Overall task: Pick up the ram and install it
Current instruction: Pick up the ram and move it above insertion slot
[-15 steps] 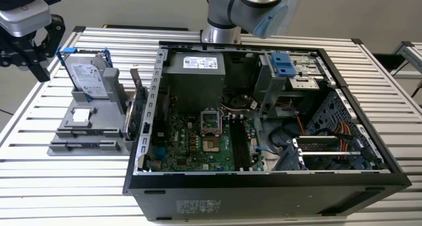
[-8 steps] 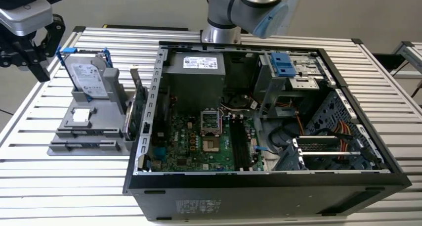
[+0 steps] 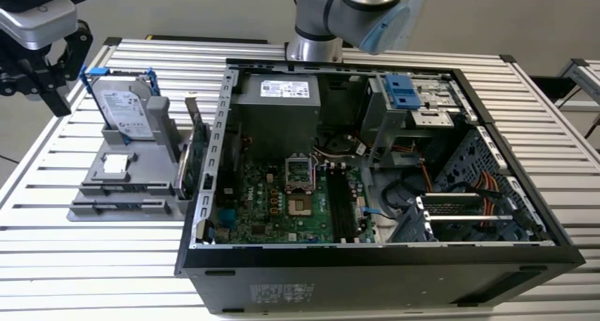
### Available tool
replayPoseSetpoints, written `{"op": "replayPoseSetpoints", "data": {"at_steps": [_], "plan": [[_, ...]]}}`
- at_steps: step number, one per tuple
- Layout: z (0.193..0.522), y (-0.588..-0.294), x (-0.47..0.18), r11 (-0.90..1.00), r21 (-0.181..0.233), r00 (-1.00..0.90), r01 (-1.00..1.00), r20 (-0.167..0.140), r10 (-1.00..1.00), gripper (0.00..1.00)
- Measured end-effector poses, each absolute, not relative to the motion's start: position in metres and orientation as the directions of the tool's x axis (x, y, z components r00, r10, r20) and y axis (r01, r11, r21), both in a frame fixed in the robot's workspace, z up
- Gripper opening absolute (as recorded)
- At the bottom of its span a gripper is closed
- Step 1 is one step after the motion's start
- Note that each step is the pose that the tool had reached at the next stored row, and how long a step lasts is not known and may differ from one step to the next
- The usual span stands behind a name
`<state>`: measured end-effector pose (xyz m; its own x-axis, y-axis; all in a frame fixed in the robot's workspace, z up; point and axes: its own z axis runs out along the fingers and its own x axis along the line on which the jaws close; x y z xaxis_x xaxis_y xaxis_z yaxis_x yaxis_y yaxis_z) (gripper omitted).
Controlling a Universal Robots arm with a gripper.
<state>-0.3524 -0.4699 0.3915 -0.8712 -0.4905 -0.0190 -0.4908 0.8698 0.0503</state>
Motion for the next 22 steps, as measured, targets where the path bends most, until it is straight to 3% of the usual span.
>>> {"op": "replayPoseSetpoints", "data": {"at_steps": [22], "plan": [[0.3915, -0.4699, -0.3524, 0.832, 0.050, -0.834, -0.552, -0.019, -0.552, 0.00]]}}
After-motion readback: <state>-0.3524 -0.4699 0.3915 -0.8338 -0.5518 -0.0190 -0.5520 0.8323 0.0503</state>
